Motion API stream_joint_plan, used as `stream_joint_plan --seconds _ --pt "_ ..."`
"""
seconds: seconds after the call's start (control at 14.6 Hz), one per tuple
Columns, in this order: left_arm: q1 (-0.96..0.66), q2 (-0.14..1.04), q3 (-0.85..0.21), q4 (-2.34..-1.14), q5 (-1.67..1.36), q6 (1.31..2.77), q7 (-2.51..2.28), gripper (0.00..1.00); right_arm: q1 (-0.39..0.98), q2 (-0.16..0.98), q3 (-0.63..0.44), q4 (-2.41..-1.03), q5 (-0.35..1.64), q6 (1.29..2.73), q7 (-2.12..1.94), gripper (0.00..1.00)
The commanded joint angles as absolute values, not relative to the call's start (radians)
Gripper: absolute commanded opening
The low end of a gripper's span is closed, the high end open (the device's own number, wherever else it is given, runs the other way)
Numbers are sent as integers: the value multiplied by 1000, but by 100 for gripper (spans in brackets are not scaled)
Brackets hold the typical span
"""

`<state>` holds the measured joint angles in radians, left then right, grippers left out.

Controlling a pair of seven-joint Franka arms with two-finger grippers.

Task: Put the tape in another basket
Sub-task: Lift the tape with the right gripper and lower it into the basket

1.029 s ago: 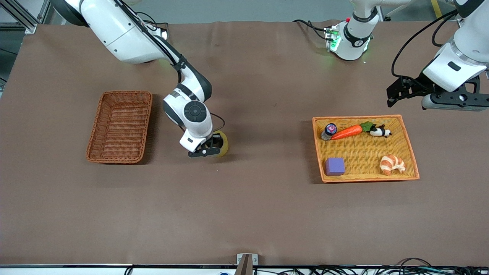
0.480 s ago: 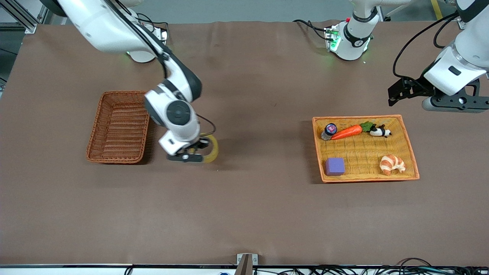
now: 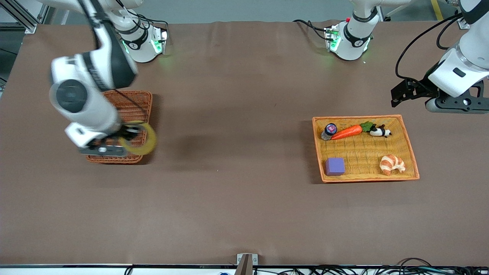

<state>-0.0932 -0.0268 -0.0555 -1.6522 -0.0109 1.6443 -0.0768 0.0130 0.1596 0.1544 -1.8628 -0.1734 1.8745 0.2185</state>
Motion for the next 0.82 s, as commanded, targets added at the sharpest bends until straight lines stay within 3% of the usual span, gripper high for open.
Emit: stream_joint_plan --seconds 0.0,0.21,0.41,0.75 --pt "-107 -20 -46 -1618 5 1631 -77 100 14 30 59 -2113 -146 2033 65 0" --pt "-107 -8 -48 -1617 14 1634 -77 100 17 -54 -90 -2423 -146 2344 -93 1" --pt "-109 15 -55 -1589 26 1634 -78 100 12 -42 -124 -2612 -146 2618 -103 1" --pt "-110 28 -55 -1586 28 1634 -78 100 11 81 -149 -2654 -147 2752 -104 9"
